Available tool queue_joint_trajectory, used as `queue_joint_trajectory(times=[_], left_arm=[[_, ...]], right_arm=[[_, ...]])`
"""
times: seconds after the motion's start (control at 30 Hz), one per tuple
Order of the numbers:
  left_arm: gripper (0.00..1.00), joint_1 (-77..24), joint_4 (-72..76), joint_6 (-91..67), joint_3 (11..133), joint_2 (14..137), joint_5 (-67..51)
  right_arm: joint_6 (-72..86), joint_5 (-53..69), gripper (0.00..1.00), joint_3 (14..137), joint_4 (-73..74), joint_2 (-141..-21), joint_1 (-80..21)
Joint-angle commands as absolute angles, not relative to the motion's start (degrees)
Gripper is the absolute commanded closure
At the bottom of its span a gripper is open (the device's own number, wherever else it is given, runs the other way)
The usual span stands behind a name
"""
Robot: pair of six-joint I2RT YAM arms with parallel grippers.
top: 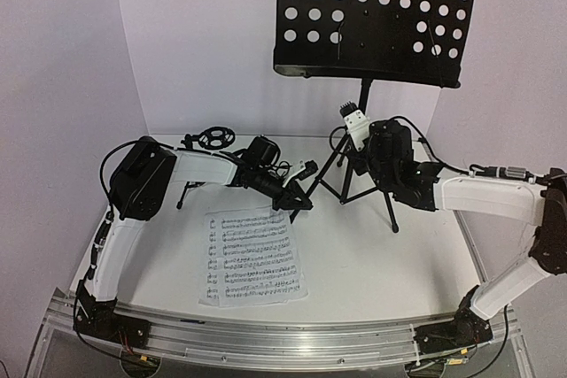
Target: Set up the instrument practice props
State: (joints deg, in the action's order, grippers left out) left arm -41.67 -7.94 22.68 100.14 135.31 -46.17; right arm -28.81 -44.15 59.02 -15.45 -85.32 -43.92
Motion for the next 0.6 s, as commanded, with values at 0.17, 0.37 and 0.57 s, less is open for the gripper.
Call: queue_joint_trajectory(times=[0.17,0.37,0.57], left_arm=[[1.00,-41.4,-9.3,24.2,101.1,137.4,-44.0],[1.00,-41.1,-9.2,24.1,100.9,137.3,-44.2],[1.00,-41.0,-9.1,24.2,100.8,137.3,-44.2]], right_arm=[[10.2,-40.3,1.00,56.6,-12.9,-85.4,-43.9],[24.4,-39.2,1.00,55.1,-13.1,-84.9,-43.8],[42.2,-35.6,1.00,52.9,-14.3,-83.8,-42.3]])
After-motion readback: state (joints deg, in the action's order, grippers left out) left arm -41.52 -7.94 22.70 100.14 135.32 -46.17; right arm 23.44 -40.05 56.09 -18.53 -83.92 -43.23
